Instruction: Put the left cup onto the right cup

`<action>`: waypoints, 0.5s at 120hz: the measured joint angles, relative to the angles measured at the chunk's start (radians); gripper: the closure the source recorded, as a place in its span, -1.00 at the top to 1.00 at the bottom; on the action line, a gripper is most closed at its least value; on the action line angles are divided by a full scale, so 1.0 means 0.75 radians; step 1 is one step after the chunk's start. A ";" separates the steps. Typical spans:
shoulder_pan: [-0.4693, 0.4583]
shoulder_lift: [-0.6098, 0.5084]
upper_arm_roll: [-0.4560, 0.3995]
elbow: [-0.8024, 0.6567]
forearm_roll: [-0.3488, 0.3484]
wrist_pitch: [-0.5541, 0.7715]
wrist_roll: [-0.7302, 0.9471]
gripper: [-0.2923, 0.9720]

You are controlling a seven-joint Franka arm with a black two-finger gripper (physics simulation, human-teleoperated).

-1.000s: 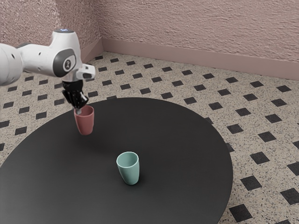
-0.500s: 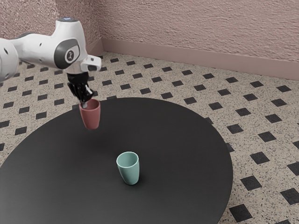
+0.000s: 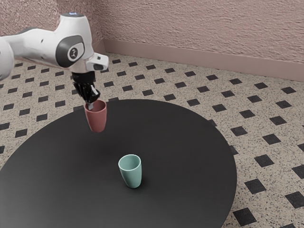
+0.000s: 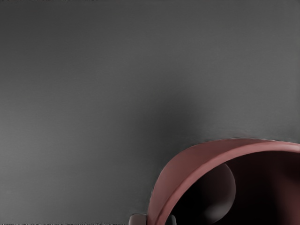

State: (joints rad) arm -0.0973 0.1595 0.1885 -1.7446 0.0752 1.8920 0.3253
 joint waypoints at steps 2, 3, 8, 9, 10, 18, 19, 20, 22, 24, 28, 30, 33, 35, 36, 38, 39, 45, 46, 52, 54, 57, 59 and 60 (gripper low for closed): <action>-0.004 -0.003 0.000 -0.003 0.001 0.000 0.000 -0.70; -0.006 -0.004 0.000 -0.004 0.002 -0.001 0.000 -0.70; -0.013 -0.009 0.000 -0.010 0.004 -0.002 0.000 -0.70; -0.014 -0.010 0.000 -0.011 0.004 -0.002 0.000 -0.70; -0.016 -0.012 0.000 -0.013 0.004 -0.002 0.000 -0.70; -0.030 -0.023 0.000 -0.023 0.006 -0.003 -0.001 -0.70; -0.032 -0.024 0.000 -0.025 0.007 -0.003 -0.001 -0.70; -0.034 -0.024 0.000 -0.026 0.007 -0.003 -0.001 -0.70; -0.037 -0.026 0.000 -0.028 0.007 -0.004 -0.001 -0.70; -0.041 -0.028 0.000 -0.030 0.008 -0.004 -0.001 -0.70; -0.049 -0.030 0.000 -0.032 0.009 -0.004 -0.001 -0.70; -0.053 -0.031 0.000 -0.033 0.009 -0.004 -0.001 -0.70; -0.059 -0.032 0.000 -0.035 0.009 -0.004 -0.002 -0.70; -0.063 -0.033 0.000 -0.036 0.009 -0.005 -0.002 -0.70; -0.065 -0.035 0.000 -0.037 0.009 -0.005 -0.002 -0.70; -0.068 -0.038 0.000 -0.040 0.010 -0.005 -0.002 -0.70; -0.070 -0.039 0.000 -0.042 0.010 -0.005 -0.002 -0.70; -0.079 -0.049 0.000 -0.050 0.010 -0.005 -0.002 -0.70; -0.080 -0.051 0.000 -0.053 0.010 -0.005 -0.002 -0.70; -0.088 -0.061 0.000 -0.063 0.010 -0.005 -0.002 -0.70; -0.090 -0.063 0.000 -0.066 0.010 -0.005 -0.002 -0.70; -0.093 -0.066 0.000 -0.069 0.010 -0.005 -0.002 -0.70; -0.094 -0.068 0.000 -0.071 0.010 -0.005 -0.002 -0.70; -0.095 -0.068 0.000 -0.072 0.010 -0.005 -0.002 -0.70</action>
State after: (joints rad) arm -0.1687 0.1083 0.1884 -1.7983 0.0829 1.8879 0.3236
